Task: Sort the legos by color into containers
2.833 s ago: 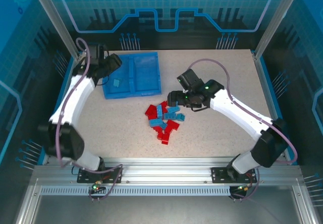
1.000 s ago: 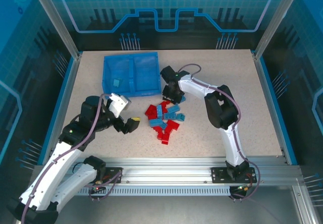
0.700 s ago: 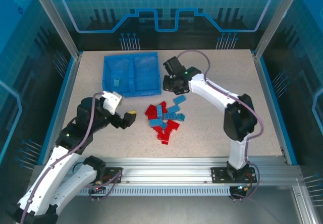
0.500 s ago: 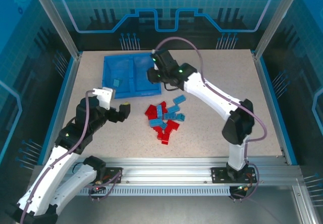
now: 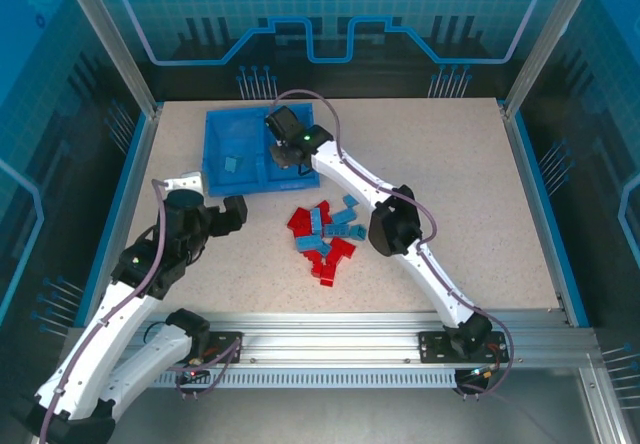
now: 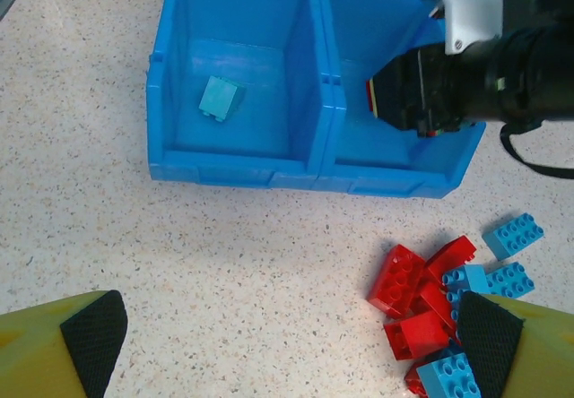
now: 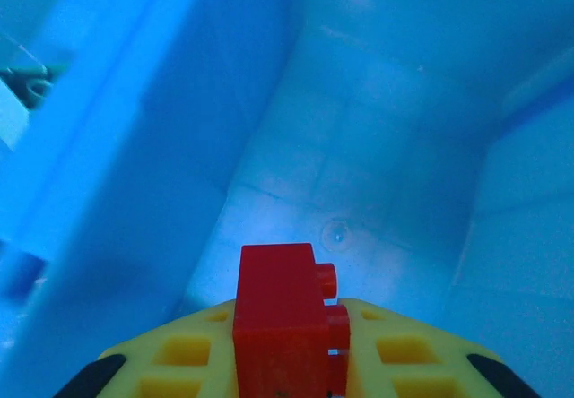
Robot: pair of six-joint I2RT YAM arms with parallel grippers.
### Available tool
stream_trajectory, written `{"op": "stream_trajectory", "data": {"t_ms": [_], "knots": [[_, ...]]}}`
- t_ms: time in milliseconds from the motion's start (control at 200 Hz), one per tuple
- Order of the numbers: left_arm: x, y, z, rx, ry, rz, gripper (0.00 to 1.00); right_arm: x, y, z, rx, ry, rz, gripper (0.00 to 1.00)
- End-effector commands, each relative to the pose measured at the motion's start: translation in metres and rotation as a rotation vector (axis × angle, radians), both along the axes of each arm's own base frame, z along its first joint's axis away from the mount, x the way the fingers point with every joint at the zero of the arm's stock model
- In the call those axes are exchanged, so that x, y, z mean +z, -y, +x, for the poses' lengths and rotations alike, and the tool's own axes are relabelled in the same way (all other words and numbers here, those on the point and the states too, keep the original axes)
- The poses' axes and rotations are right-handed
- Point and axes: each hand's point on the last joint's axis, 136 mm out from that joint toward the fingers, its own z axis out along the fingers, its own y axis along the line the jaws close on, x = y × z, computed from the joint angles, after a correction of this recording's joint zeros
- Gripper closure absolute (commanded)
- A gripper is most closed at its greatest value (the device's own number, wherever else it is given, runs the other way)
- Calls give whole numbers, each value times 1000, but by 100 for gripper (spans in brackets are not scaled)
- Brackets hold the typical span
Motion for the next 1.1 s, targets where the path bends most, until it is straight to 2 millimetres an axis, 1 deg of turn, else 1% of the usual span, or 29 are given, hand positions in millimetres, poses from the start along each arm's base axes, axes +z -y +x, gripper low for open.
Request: {"op": "stream_trajectory", "data": {"t_ms": [0, 40, 85, 135, 215, 305, 385, 400, 405, 430, 485, 520, 535, 560, 570, 580, 590, 600, 610, 625, 655, 710, 735, 770, 825, 885, 945, 1036, 1096], "knots": [[-8, -3, 0, 37, -30, -14, 1, 19, -2, 2, 8, 7, 51, 63], [-9, -2, 1, 36, -35, -17, 1, 19, -2, 1, -2, -7, 60, 58], [-10, 0, 1, 35, -41, -22, 1, 24, -1, -1, -12, -14, 74, 54], [-13, 1, 2, 34, -50, -28, 1, 33, 1, -3, -19, -19, 91, 53], [-17, 5, 4, 26, -68, -41, 1, 58, 6, -7, -30, -14, 124, 54], [-23, 11, 6, 26, -100, -79, 1, 92, 18, -16, -31, -21, 168, 55], [-30, 23, 9, 17, -145, -148, 1, 124, 32, -34, -6, -46, 210, 54], [-32, 25, 10, 15, -154, -164, 1, 121, 34, -37, 0, -66, 210, 53], [-32, 26, 10, 16, -157, -168, 1, 130, 36, -39, 3, -57, 221, 53], [-35, 31, 12, 10, -173, -197, 1, 143, 42, -48, 17, -65, 240, 52], [-40, 43, 16, 2, -211, -260, 1, 154, 60, -64, 25, -99, 264, 49], [-42, 51, 19, -4, -233, -302, 1, 157, 73, -74, 24, -125, 274, 48], [-43, 55, 20, -7, -243, -319, 1, 161, 78, -79, 25, -129, 283, 48], [-43, 61, 23, -11, -257, -342, 2, 160, 88, -87, 22, -147, 285, 47], [-44, 63, 24, -10, -265, -349, 2, 163, 93, -90, 20, -146, 290, 46], [-44, 65, 25, -12, -269, -354, 2, 160, 97, -93, 18, -155, 287, 46], [-46, 68, 26, -13, -278, -356, 2, 164, 101, -96, 18, -152, 294, 45], [-45, 71, 27, -17, -280, -359, 2, 161, 105, -99, 16, -160, 290, 45], [-47, 73, 28, -20, -287, -358, 2, 164, 110, -102, 13, -156, 295, 44], [-48, 78, 30, -27, -293, -352, 2, 160, 116, -106, 8, -163, 291, 44], [-48, 86, 32, -43, -300, -332, 2, 162, 129, -116, -2, -159, 293, 42], [-53, 101, 37, -61, -325, -268, 3, 157, 153, -134, -24, -164, 287, 37], [-56, 108, 38, -64, -342, -238, 5, 152, 163, -141, -42, -170, 280, 33], [-60, 117, 41, -68, -364, -204, 6, 151, 178, -152, -73, -163, 278, 28], [-70, 132, 46, -74, -403, -166, 9, 145, 198, -167, -116, -163, 279, 17], [-83, 149, 53, -88, -440, -136, 12, 140, 211, -183, -138, -166, 292, 8], [-95, 166, 60, -107, -465, -107, 15, 135, 221, -195, -166, -173, 307, 2], [-112, 182, 71, -110, -493, -68, 21, 126, 228, -209, -193, -198, 327, 0], [-121, 186, 78, -102, -506, -51, 26, 119, 231, -216, -205, -219, 335, 0]]}}
